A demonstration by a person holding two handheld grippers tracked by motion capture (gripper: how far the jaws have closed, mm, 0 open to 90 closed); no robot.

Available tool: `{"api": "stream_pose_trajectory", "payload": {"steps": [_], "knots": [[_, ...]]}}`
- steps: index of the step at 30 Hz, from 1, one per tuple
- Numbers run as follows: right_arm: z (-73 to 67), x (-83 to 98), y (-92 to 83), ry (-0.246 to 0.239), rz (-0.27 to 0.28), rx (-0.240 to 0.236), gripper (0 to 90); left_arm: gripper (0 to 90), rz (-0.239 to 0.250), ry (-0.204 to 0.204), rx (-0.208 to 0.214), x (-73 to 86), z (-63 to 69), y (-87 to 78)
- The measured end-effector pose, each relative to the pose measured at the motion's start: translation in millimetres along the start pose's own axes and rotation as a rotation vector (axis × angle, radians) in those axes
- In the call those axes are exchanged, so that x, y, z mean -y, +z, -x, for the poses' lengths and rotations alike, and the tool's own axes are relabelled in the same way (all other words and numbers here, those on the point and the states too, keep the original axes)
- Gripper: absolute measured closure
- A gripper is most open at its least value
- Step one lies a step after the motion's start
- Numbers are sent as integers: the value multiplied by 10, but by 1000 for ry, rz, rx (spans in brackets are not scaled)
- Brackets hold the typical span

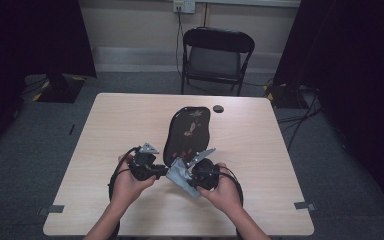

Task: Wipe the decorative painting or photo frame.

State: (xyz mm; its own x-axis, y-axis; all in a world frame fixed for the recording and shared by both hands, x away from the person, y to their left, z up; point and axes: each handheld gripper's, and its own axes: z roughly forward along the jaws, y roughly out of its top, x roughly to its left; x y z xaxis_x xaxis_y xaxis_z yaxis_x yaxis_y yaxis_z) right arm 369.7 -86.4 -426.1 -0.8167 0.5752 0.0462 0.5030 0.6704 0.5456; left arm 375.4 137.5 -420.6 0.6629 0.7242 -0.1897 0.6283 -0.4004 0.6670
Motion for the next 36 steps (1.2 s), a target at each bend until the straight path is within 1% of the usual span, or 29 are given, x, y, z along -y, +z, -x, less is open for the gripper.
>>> {"api": "stream_pose_trajectory", "payload": {"steps": [6,8,12,13,14,17,19,20,22,23,26,28,31,33,34,36], "knots": [[24,63,87,12,-23,-5,795,778,5,3,-1,-11,-7,-36],[33,96,151,17,-41,-10,795,778,6,-1,0,-6,-8,-39],[41,157,220,26,-67,-18,795,776,5,-4,-8,6,-34,-47],[41,157,220,26,-67,-18,795,775,5,-4,-8,6,-34,-47],[42,176,234,26,-79,-18,795,775,10,-11,-9,12,-38,-47],[66,235,239,34,-98,-19,795,774,0,-15,-13,23,-56,-44],[70,228,205,28,-95,-11,795,772,-2,-14,-15,26,-63,-42],[73,214,155,22,-82,-3,796,772,2,-23,-14,30,-65,-41],[53,157,8,13,-41,4,796,772,0,-29,-18,34,-77,-48],[13,83,-142,3,5,7,796,771,-1,-28,-20,37,-91,-54],[-52,-41,-335,-24,61,9,796,770,1,-33,-26,49,-104,-55],[-100,-125,-421,-41,86,9,796,771,3,-38,-29,52,-106,-61],[-150,-190,-419,-61,89,8,796,771,5,-42,-28,52,-109,-69],[-172,-180,-345,-71,70,0,795,770,1,-37,-28,52,-120,-84],[-178,-161,-294,-68,61,-4,796,767,11,-46,-30,53,-129,-95],[-171,-110,-182,-65,36,-14,796,766,15,-50,-29,51,-131,-103]]}}
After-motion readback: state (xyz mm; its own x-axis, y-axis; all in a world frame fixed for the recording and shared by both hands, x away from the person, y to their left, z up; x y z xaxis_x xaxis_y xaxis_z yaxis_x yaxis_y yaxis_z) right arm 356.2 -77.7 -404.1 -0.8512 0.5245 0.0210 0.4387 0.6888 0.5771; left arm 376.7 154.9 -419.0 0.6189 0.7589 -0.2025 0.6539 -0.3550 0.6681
